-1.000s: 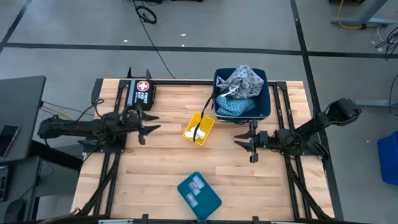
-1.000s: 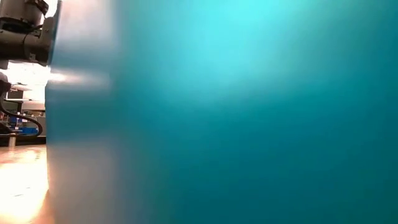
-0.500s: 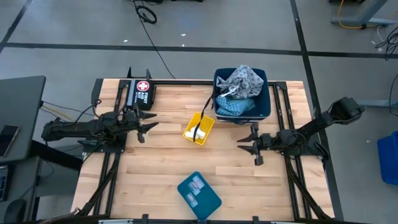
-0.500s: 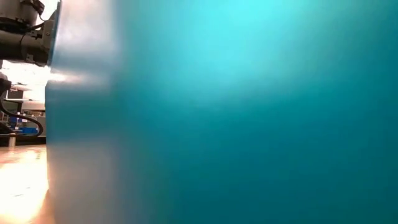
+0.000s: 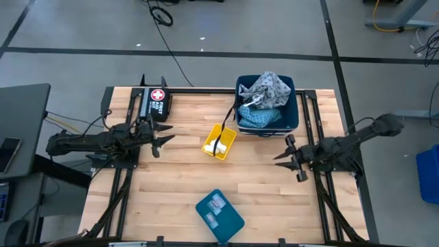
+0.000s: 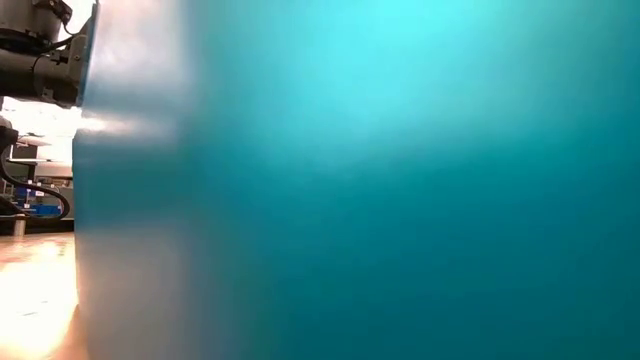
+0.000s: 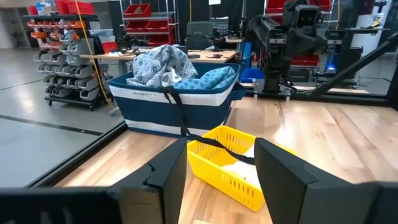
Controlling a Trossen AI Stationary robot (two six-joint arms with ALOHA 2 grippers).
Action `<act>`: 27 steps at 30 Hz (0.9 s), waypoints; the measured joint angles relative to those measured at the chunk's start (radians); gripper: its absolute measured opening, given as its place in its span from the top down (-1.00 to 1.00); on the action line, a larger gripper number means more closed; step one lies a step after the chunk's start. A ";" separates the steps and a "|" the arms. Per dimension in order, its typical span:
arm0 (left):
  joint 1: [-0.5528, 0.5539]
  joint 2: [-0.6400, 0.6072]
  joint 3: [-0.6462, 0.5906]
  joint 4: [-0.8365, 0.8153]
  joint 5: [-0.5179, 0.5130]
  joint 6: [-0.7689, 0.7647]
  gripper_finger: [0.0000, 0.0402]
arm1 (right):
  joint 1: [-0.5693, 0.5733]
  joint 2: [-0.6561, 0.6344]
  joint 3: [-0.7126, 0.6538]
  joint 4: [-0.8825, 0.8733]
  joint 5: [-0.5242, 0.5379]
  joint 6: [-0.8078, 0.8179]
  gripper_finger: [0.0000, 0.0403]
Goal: Pick & place medical supplies in basket/bin
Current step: Return to Home Position
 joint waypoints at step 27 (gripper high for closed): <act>0.000 -0.109 -0.018 0.144 -0.093 -0.095 0.14 | -0.001 -0.374 0.045 -0.531 0.074 0.055 0.49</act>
